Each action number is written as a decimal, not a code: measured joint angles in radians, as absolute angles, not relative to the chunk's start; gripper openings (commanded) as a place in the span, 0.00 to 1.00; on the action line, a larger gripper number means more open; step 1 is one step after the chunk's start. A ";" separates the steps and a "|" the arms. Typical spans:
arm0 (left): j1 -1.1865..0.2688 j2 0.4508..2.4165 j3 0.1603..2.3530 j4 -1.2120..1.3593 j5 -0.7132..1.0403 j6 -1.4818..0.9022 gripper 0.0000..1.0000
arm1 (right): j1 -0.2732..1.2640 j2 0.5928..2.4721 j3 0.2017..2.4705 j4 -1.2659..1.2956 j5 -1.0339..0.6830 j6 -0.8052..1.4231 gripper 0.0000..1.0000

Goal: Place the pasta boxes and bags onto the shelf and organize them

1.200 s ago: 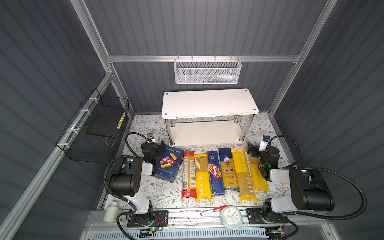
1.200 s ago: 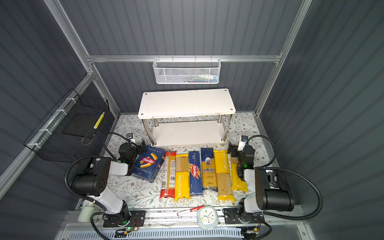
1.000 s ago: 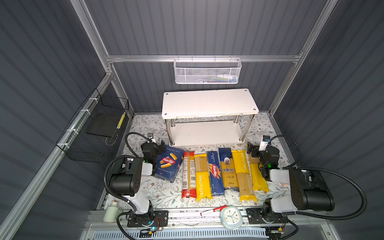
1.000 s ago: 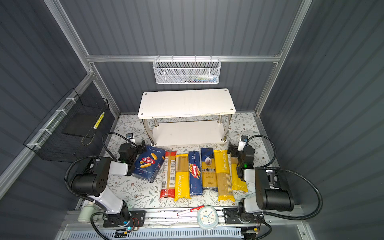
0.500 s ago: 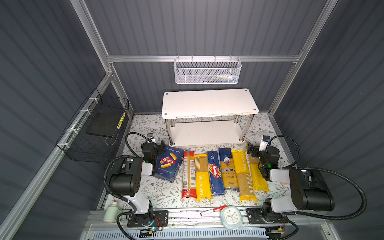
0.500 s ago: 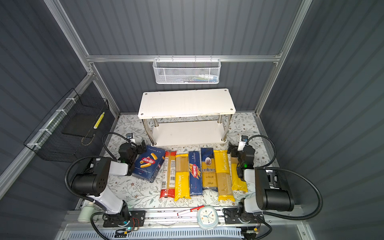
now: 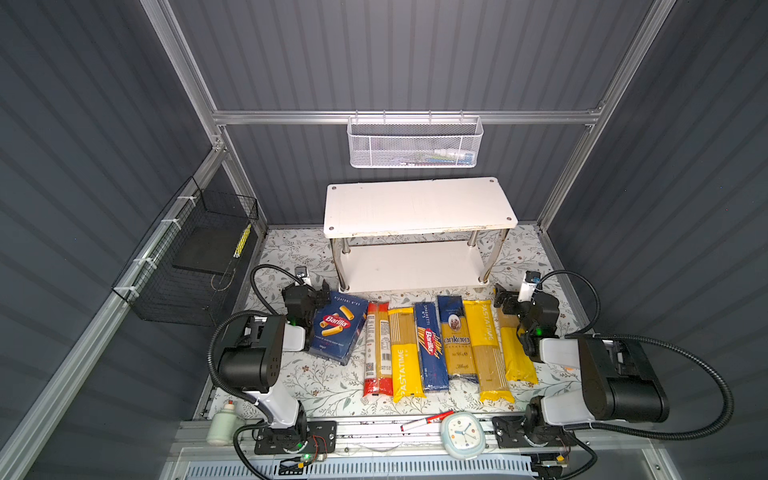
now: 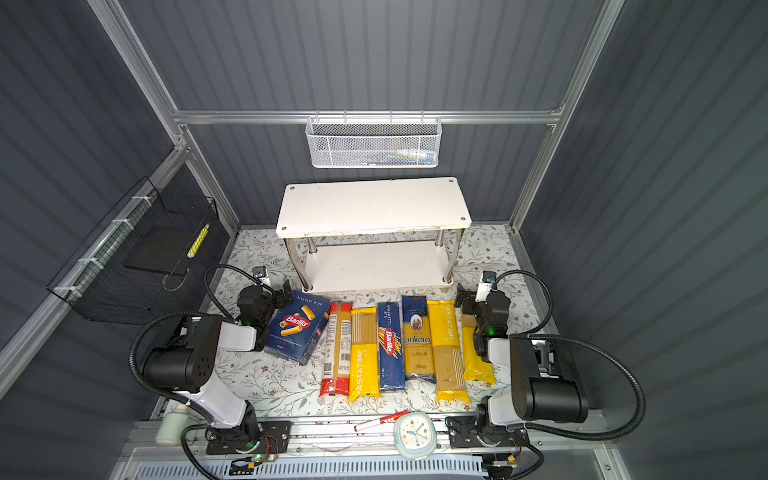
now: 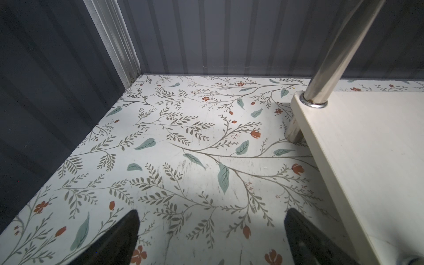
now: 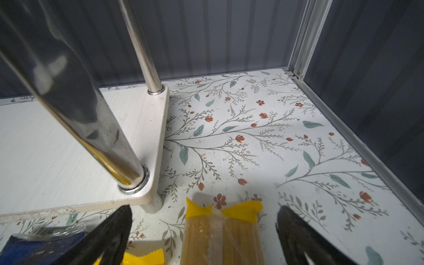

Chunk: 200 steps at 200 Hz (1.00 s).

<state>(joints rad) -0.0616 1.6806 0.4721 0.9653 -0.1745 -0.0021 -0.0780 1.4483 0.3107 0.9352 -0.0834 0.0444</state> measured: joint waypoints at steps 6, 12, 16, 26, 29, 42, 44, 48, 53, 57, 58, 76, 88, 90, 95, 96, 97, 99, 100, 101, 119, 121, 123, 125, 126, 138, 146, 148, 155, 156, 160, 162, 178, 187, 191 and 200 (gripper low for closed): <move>-0.062 1.681 0.472 0.965 -0.175 -0.002 1.00 | -0.078 1.448 0.311 0.935 -0.083 0.044 0.99; -0.062 1.681 0.472 0.965 -0.175 -0.002 1.00 | -0.078 1.448 0.311 0.935 -0.083 0.044 0.99; -0.062 1.681 0.474 0.961 -0.176 -0.002 1.00 | -0.078 1.448 0.311 0.935 -0.083 0.044 0.99; -0.062 1.679 0.488 0.935 -0.177 -0.002 0.99 | -0.078 1.448 0.311 0.935 -0.083 0.044 0.99; -0.062 1.677 0.495 0.920 -0.177 -0.003 1.00 | -0.078 1.448 0.311 0.935 -0.083 0.044 0.99; -0.062 1.658 0.541 0.830 -0.174 0.000 0.99 | -0.078 1.444 0.311 0.929 -0.083 0.044 0.99; -0.062 1.655 0.549 0.814 -0.174 0.001 1.00 | -0.078 1.444 0.311 0.928 -0.083 0.044 0.99; -0.063 1.647 0.561 0.789 -0.170 0.002 1.00 | -0.078 1.436 0.311 0.920 -0.083 0.044 0.99; -0.064 1.636 0.576 0.754 -0.168 0.005 0.99 | -0.078 1.425 0.311 0.910 -0.083 0.044 0.99; -0.065 1.625 0.586 0.727 -0.164 0.006 1.00 | -0.078 1.414 0.311 0.900 -0.083 0.044 0.99; -0.065 1.620 0.589 0.719 -0.163 0.006 1.00 | -0.078 1.409 0.311 0.897 -0.083 0.044 0.99; -0.067 1.534 0.596 0.626 -0.151 -0.003 1.00 | -0.078 1.321 0.316 0.832 -0.081 0.051 0.99; -0.067 1.473 0.597 0.572 -0.145 -0.020 1.00 | -0.078 1.245 0.339 0.743 -0.079 0.075 0.99; -0.067 1.464 0.598 0.562 -0.144 -0.023 1.00 | -0.078 1.233 0.347 0.722 -0.080 0.080 0.99; -0.067 1.443 0.600 0.541 -0.143 -0.033 1.00 | -0.078 1.203 0.365 0.679 -0.082 0.091 0.99; -0.067 1.440 0.600 0.537 -0.143 -0.034 0.99 | -0.078 1.200 0.368 0.673 -0.082 0.093 0.99; -0.067 1.435 0.601 0.531 -0.142 -0.037 0.99 | -0.078 1.192 0.374 0.661 -0.084 0.096 0.99; -0.067 1.428 0.602 0.525 -0.141 -0.039 0.99 | -0.078 1.183 0.380 0.649 -0.084 0.099 0.99; -0.067 1.423 0.602 0.519 -0.141 -0.044 0.99 | -0.078 1.174 0.385 0.635 -0.085 0.102 0.99; -0.067 1.420 0.603 0.516 -0.141 -0.045 0.99 | -0.078 1.169 0.389 0.627 -0.086 0.105 0.99; -0.067 1.363 0.604 0.443 -0.127 -0.090 1.00 | -0.075 1.066 0.459 0.466 -0.098 0.146 0.99; -0.067 1.357 0.604 0.435 -0.125 -0.094 1.00 | -0.073 1.052 0.469 0.442 -0.100 0.152 0.99; -0.067 1.354 0.604 0.430 -0.125 -0.097 1.00 | -0.072 1.041 0.479 0.419 -0.099 0.155 0.99; -0.067 1.349 0.604 0.422 -0.122 -0.102 1.00 | -0.071 1.033 0.484 0.405 -0.100 0.158 0.99; -0.067 1.346 0.604 0.416 -0.122 -0.106 1.00 | -0.070 1.024 0.490 0.390 -0.101 0.161 0.99; -0.067 1.320 0.604 0.370 -0.110 -0.134 1.00 | -0.057 0.969 0.537 0.270 -0.100 0.181 0.99; -0.067 1.301 0.603 0.337 -0.102 -0.155 1.00 | -0.045 0.934 0.564 0.185 -0.099 0.193 0.99; -0.067 1.296 0.603 0.331 -0.098 -0.161 1.00 | -0.042 0.925 0.571 0.163 -0.099 0.196 0.99; -0.067 1.279 0.598 0.311 -0.088 -0.178 1.00 | -0.031 0.899 0.590 0.094 -0.098 0.205 0.99; -0.067 1.277 0.597 0.309 -0.086 -0.180 1.00 | -0.030 0.897 0.593 0.086 -0.098 0.205 0.99; -0.067 1.265 0.592 0.299 -0.080 -0.189 1.00 | -0.024 0.884 0.603 0.047 -0.098 0.211 0.99; -0.068 1.260 0.590 0.296 -0.077 -0.193 1.00 | -0.020 0.877 0.608 0.023 -0.098 0.214 0.99; -0.076 1.211 0.564 0.263 -0.066 -0.213 0.99 | 0.012 0.842 0.646 -0.132 -0.100 0.237 0.99; -0.086 1.180 0.548 0.247 -0.066 -0.214 0.99 | 0.039 0.836 0.666 -0.208 -0.104 0.250 0.99; -0.090 1.170 0.541 0.243 -0.066 -0.215 1.00 | 0.053 0.835 0.675 -0.240 -0.102 0.257 0.99; -0.101 1.140 0.524 0.232 -0.066 -0.213 1.00 | 0.102 0.838 0.693 -0.310 -0.099 0.275 0.99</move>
<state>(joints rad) -0.1005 1.1397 0.5243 0.2321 -0.0662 -0.2134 0.1020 0.8375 0.6926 -0.3103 -0.0990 0.2749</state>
